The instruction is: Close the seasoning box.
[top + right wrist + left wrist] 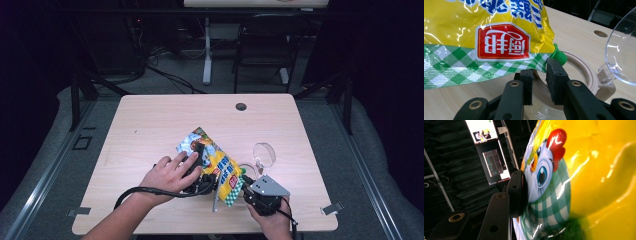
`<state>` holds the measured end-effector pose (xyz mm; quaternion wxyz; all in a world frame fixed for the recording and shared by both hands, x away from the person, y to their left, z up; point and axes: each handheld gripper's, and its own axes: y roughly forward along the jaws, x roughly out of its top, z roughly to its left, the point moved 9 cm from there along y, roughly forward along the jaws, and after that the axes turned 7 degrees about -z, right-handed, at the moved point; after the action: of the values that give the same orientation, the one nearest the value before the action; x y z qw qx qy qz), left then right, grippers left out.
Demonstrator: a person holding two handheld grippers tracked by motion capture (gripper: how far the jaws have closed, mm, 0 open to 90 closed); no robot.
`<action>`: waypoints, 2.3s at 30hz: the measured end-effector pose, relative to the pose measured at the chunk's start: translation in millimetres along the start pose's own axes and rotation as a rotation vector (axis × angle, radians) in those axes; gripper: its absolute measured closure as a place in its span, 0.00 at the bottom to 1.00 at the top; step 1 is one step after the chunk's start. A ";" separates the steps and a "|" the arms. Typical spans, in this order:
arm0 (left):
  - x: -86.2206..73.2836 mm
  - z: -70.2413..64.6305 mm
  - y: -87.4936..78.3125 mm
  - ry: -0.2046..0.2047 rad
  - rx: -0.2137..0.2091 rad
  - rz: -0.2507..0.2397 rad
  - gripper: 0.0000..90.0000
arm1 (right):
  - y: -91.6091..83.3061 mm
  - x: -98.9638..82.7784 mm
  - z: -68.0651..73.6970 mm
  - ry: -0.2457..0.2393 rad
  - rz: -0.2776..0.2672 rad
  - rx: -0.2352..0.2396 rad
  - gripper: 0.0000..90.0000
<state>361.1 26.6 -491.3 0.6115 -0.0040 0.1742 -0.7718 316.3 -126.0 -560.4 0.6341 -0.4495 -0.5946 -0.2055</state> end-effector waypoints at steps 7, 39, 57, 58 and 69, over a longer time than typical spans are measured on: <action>0.8 -0.6 0.7 -0.008 -0.004 -0.005 0.71 | -0.2 0.1 -0.4 0.014 -0.003 0.002 0.83; 6.0 2.1 -1.7 -0.002 -0.022 -0.014 0.74 | -1.0 2.9 -3.6 -0.043 -0.001 -0.069 0.83; 6.6 3.7 -2.6 0.008 -0.029 -0.017 0.74 | -3.0 3.5 -3.0 -0.006 0.001 -0.051 0.85; 6.5 3.4 -2.6 0.007 -0.032 -0.017 0.74 | -3.0 3.5 -2.9 -0.005 0.001 -0.049 0.85; 6.7 4.2 -3.8 0.016 -0.032 -0.014 0.74 | -3.9 3.4 -2.6 0.012 0.006 -0.038 0.88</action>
<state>356.8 19.8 -487.7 0.6044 -0.0088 0.1916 -0.7732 315.4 -129.2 -555.7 0.6295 -0.4620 -0.5855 -0.2178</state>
